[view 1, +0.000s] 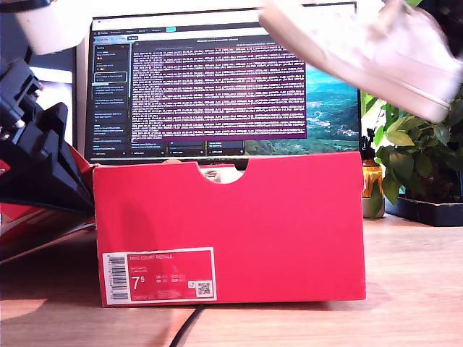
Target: Pack the white shoes by picking the first shoe and placing it inside the red shoebox, left side, then picking and rotating the second shoe and placing it in the shoebox
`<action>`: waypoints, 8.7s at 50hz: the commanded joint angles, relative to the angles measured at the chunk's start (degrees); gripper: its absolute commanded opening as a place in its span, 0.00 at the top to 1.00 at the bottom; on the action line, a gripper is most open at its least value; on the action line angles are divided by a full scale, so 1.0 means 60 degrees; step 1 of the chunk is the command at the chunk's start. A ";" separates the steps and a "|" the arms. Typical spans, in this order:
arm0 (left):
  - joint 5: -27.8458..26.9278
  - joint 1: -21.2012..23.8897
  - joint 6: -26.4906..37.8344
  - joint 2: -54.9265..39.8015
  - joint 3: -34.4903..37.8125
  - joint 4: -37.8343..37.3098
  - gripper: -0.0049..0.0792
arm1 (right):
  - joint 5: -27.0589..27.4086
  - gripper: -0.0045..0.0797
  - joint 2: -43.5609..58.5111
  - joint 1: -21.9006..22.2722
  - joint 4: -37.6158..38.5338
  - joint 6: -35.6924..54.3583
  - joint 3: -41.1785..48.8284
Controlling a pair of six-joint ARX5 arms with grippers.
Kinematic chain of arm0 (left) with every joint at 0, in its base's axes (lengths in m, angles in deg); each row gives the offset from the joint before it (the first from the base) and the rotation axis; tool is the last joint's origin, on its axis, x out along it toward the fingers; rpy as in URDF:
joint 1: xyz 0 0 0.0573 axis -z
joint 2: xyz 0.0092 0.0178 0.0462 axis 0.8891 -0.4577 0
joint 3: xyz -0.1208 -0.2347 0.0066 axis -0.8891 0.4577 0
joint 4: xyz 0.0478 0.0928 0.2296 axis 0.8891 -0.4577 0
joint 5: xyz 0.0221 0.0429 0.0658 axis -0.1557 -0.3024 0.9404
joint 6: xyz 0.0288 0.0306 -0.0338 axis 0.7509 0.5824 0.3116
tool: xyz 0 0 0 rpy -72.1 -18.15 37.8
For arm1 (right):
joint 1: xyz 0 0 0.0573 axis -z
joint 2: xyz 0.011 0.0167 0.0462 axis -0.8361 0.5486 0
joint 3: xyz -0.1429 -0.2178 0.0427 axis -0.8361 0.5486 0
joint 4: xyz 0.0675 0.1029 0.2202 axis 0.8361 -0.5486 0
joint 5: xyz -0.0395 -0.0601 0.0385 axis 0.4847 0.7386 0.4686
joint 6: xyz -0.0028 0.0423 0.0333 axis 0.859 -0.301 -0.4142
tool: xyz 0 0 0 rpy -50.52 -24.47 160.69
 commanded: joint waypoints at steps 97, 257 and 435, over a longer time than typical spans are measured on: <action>-0.0011 0.0007 -0.0066 -0.0098 0.0036 0.0073 0.96 | 0.2925 0.96 0.3016 -0.4138 0.2040 0.5890 -0.0255; -0.1694 -0.2586 -0.1457 0.3271 -0.0783 -0.2171 0.96 | 0.3166 0.96 0.2055 -0.2856 -0.2743 0.0597 -0.2339; -0.3493 -0.7985 -0.7078 0.9515 0.4339 -0.0448 0.96 | 0.1122 0.96 -1.1573 0.0390 0.6226 -0.1202 1.3402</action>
